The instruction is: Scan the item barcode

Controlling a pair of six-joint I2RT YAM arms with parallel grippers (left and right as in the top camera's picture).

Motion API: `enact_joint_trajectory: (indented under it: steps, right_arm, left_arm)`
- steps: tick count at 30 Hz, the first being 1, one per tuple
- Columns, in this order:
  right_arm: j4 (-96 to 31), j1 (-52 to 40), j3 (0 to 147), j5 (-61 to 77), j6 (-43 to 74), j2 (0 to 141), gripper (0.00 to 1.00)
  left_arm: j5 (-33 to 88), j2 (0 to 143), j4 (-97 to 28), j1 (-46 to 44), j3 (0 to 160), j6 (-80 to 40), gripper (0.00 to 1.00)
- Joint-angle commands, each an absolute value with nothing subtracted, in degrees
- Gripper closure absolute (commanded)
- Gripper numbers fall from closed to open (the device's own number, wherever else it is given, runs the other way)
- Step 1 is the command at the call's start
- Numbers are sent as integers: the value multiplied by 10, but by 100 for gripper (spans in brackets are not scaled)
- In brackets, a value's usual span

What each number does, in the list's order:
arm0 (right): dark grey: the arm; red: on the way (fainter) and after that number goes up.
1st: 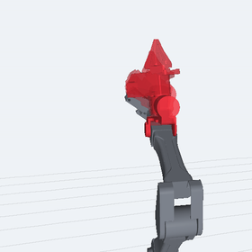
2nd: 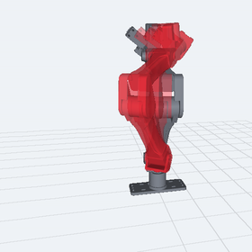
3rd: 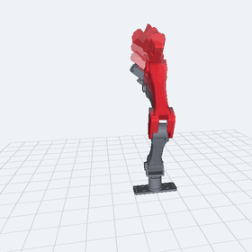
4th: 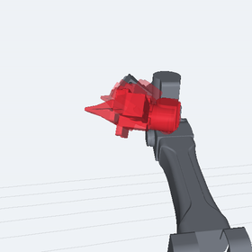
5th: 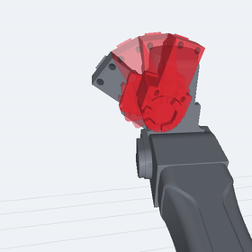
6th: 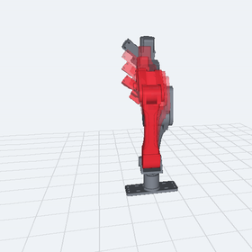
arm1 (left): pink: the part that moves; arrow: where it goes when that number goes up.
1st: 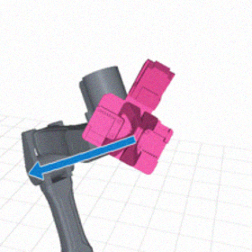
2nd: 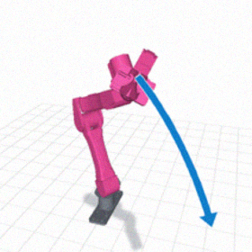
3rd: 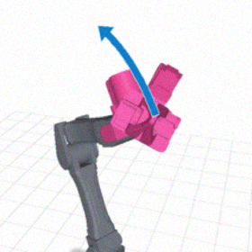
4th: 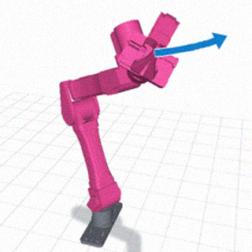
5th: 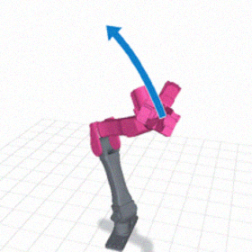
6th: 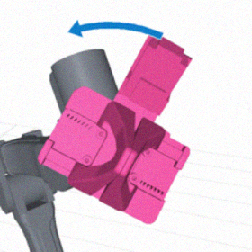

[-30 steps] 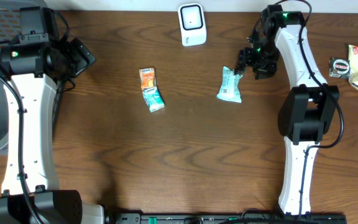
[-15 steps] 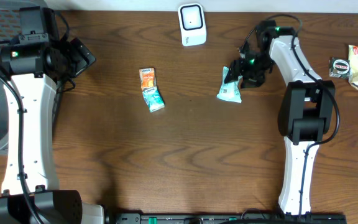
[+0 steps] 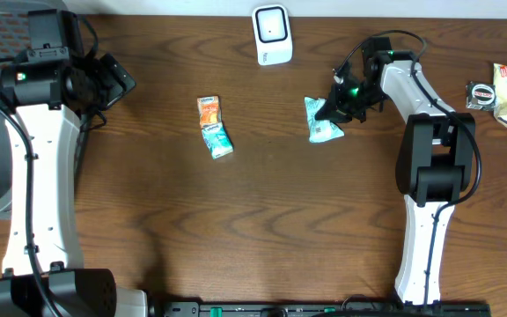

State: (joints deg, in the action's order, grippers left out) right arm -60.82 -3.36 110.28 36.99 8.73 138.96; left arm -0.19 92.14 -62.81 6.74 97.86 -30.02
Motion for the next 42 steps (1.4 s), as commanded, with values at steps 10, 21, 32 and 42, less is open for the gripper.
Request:
enact_joint_trajectory:
  steps: [10,21,32,42]
  right_arm:
    - [-639,-58,1171,458,-8,1235,99]
    - [-548,-123,1170,471,-33,1151,99]
    - [-535,-136,1170,471,39,1151,99]
    - [-482,-180,1143,34,159,1162,99]
  left_arm:
    - [-5,918,-629,69,980,-303,2]
    - [-5,918,-629,69,980,-303,2]
    - [-5,918,-629,69,980,-303,2]
    - [-5,918,-629,69,980,-303,2]
